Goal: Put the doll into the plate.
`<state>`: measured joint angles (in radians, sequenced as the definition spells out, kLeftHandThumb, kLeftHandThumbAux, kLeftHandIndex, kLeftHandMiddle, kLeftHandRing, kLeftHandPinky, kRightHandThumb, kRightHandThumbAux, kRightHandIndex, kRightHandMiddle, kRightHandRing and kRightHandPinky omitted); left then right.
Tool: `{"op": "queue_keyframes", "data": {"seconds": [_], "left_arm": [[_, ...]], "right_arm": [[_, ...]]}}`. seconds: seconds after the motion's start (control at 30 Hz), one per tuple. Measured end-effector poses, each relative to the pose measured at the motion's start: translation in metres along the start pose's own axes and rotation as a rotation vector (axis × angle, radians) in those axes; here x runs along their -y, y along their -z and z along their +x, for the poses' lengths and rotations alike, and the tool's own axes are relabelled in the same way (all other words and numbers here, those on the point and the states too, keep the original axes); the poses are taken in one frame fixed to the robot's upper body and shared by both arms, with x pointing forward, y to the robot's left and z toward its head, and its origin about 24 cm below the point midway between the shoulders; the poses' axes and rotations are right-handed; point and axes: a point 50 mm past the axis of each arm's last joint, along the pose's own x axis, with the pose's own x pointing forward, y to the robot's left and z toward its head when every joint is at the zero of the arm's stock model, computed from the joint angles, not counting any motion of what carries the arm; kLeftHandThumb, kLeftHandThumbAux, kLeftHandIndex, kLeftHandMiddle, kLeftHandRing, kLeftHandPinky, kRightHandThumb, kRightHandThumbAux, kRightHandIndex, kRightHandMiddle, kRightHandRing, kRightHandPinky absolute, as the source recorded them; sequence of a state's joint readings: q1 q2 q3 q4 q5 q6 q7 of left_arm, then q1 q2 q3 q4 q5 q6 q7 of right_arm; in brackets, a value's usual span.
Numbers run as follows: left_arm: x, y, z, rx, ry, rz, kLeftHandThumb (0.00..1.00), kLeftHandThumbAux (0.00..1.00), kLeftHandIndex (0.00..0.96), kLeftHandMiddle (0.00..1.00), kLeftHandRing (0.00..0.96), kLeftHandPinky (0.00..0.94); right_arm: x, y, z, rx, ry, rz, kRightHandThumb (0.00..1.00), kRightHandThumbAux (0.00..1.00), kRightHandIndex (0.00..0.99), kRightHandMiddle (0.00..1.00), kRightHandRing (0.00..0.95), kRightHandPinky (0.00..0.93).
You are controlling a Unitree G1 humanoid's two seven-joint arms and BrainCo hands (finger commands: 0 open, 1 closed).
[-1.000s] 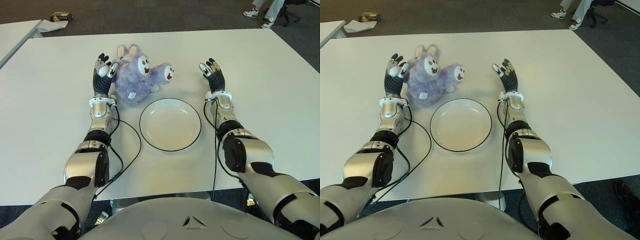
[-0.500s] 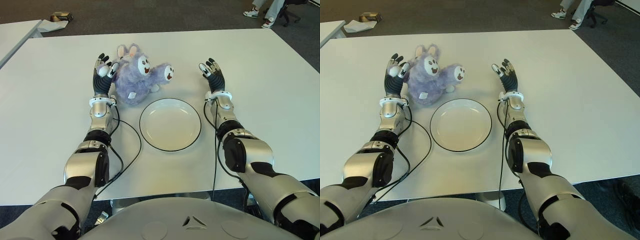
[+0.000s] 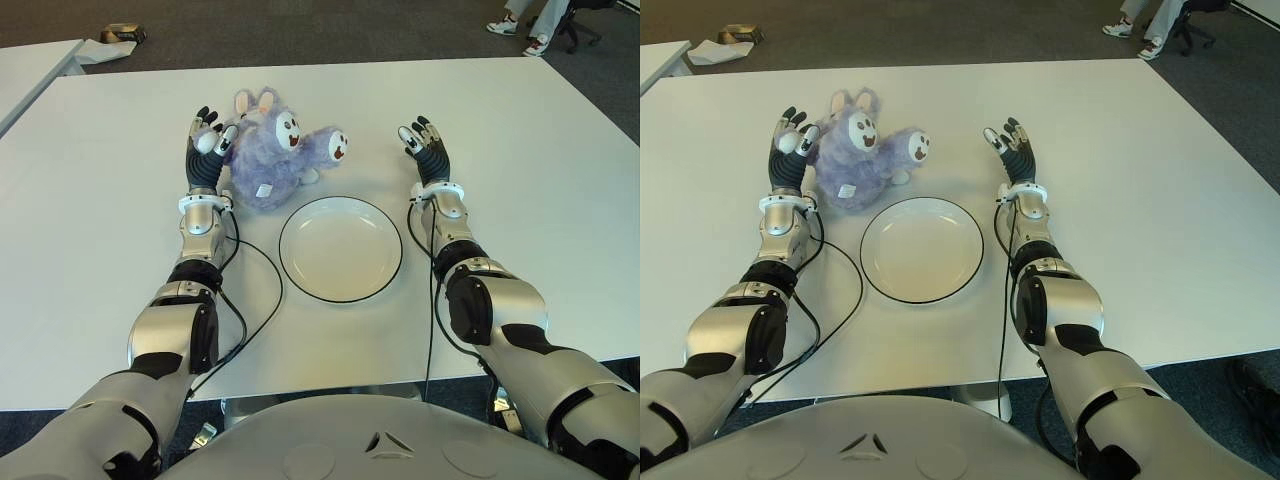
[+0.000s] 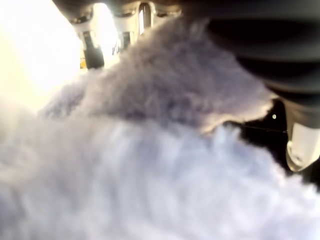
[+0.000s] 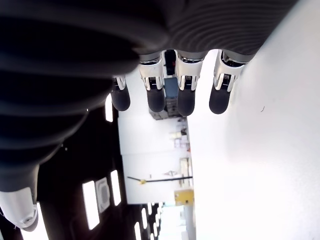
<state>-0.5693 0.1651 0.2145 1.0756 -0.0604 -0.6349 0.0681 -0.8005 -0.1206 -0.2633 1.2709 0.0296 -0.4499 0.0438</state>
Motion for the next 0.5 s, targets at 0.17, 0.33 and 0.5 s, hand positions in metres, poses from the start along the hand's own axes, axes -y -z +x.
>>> {"op": "queue_keyframes", "data": {"seconds": [0.17, 0.33, 0.5], "left_arm": [[0.0001, 0.0000, 0.0000, 0.000, 0.000, 0.000, 0.000, 0.505, 0.000, 0.127, 0.135, 0.138], [-0.0001, 0.0000, 0.0000, 0.000, 0.000, 0.000, 0.000, 0.500, 0.000, 0.126, 0.132, 0.131], [-0.0001, 0.0004, 0.0000, -0.003, -0.001, 0.000, 0.000, 0.495, 0.000, 0.120, 0.126, 0.124]], "right_arm": [[0.0002, -0.0001, 0.0000, 0.000, 0.001, 0.001, 0.092, 0.584, 0.025, 0.069, 0.072, 0.092], [0.0002, 0.0000, 0.0000, 0.000, 0.001, 0.001, 0.088, 0.579, 0.026, 0.069, 0.072, 0.094], [0.0002, 0.0000, 0.0000, 0.000, 0.001, 0.000, 0.088, 0.568, 0.028, 0.070, 0.073, 0.095]]}}
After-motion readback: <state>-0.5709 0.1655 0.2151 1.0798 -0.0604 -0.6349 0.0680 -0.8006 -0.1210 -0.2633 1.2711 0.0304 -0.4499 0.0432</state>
